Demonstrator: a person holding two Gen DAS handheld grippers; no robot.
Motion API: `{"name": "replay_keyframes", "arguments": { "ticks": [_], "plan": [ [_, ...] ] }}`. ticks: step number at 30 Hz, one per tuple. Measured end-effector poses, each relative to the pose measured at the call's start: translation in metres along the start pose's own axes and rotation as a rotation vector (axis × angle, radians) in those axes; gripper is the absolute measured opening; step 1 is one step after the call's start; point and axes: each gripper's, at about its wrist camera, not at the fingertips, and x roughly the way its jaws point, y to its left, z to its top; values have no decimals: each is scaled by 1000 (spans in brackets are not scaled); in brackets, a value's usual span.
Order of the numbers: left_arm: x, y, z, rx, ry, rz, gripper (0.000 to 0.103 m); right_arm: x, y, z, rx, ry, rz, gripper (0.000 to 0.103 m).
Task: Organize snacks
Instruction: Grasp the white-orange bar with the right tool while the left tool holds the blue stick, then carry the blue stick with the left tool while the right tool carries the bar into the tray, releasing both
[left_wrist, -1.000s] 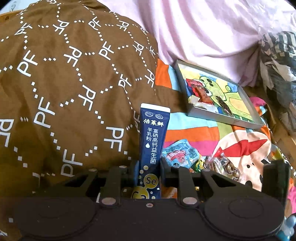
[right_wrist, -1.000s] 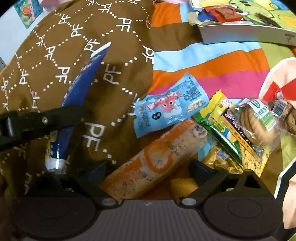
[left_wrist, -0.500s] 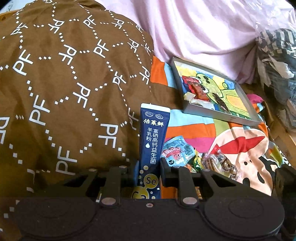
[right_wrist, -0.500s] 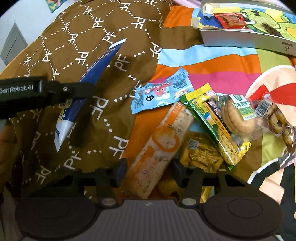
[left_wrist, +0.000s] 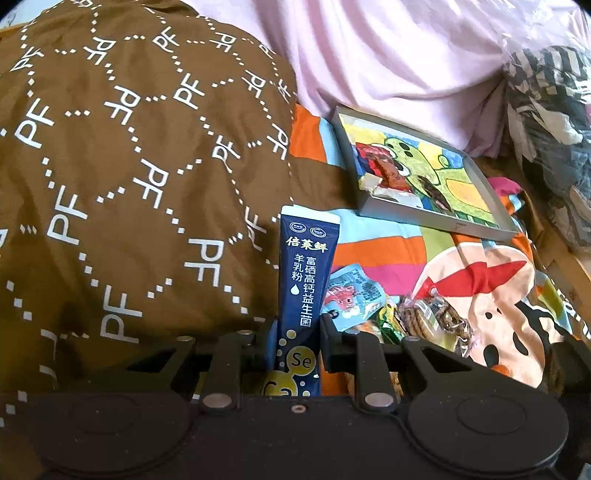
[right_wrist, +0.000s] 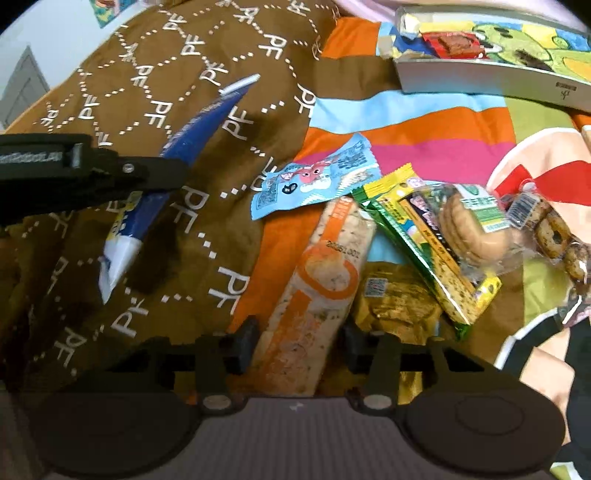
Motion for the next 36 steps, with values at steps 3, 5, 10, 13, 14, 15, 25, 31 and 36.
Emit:
{"name": "replay_keyframes", "arguments": {
  "ticks": [3,5,10,13,14,15,25,31,36],
  "plan": [
    [1,-3,-2,11,6,-4,24,-10,7,-11,-93,-22,-25,39],
    [1,-6,-4,19,7,-6,24,-18,14,-20,-178,-43,-56,38],
    [1,-9,-7,31,6,-7,24,-40,24,-34,-349,-121,-147,38],
    [2,-12,-8,39,2,-3,24,-51,24,-38,-405,-164,-200,37],
    [2,-14,-9,43,-1,-1,24,-55,23,-39,-418,-180,-220,38],
    [1,-15,-10,46,-3,1,24,-58,22,-40,-427,-193,-235,38],
    [10,-45,-18,62,-11,-3,24,-83,-11,-36,-370,-286,-294,38],
    [25,-74,-8,44,-23,-22,24,-93,-30,-28,-340,-329,-308,38],
    [45,-102,19,29,-60,-39,24,-103,-55,-6,-323,-383,-337,38]
  ]
}}
